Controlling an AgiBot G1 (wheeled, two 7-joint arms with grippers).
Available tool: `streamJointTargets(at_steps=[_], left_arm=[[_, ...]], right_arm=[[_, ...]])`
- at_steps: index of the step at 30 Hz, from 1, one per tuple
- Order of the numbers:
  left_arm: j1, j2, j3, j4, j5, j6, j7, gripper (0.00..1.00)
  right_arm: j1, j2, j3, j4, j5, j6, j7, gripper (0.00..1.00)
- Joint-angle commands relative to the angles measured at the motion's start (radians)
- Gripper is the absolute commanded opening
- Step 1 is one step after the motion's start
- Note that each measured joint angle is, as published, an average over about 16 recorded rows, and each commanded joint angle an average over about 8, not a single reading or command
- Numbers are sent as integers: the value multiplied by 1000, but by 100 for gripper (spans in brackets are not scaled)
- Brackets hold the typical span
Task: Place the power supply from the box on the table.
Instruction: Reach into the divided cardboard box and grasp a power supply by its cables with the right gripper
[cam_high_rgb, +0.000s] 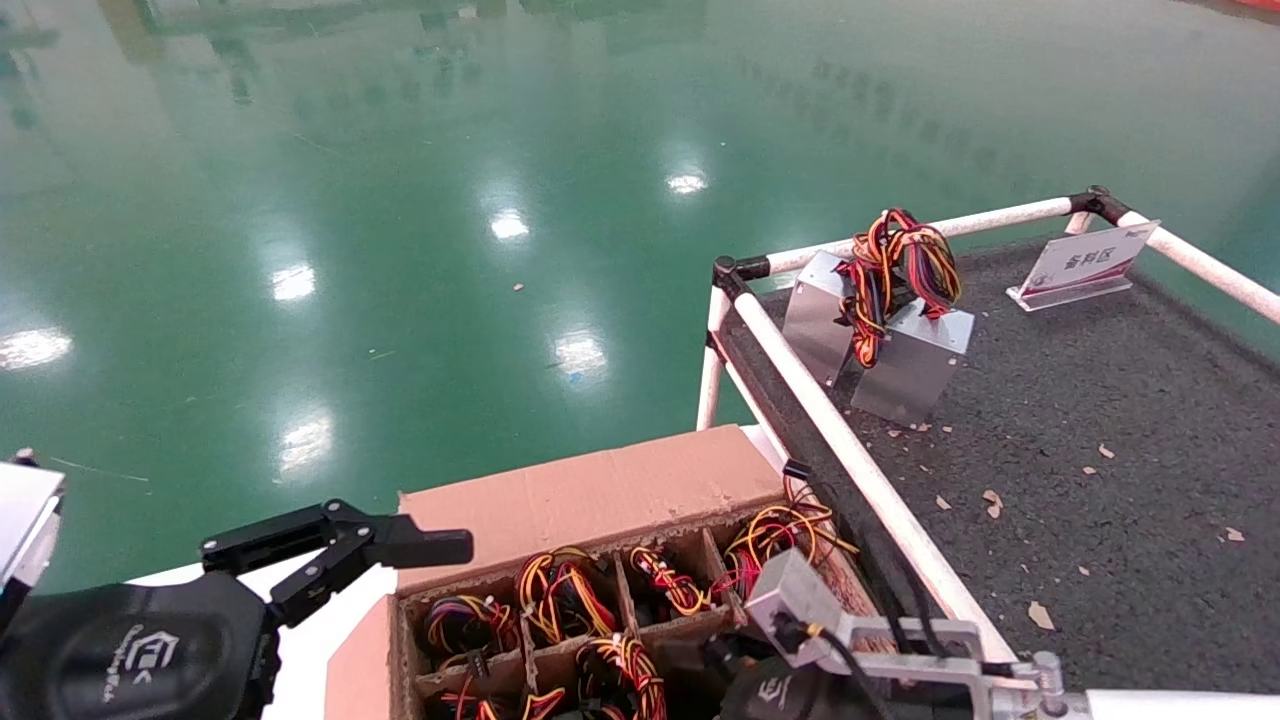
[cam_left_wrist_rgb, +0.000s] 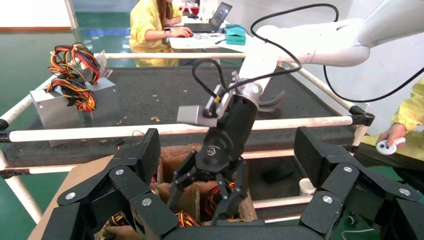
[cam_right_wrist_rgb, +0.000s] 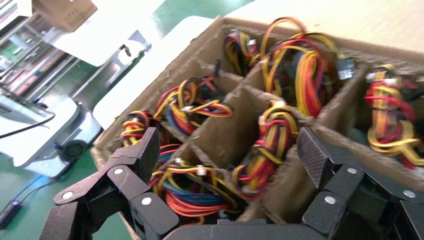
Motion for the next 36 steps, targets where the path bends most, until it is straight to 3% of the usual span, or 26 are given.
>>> streamJointTargets(at_steps=[1,15,36], left_arm=[[0,0,0,0,0,0,0,100],[0,0,0,0,0,0,0,100],[0,0,1,0,-1,0,0,100]], right_arm=[[4,-8,-6,-3,-4,-3,3,0],[34,-75,-39,-43,-66,37,26,0],[-24,-56,-45,53,-89,159,247,0]])
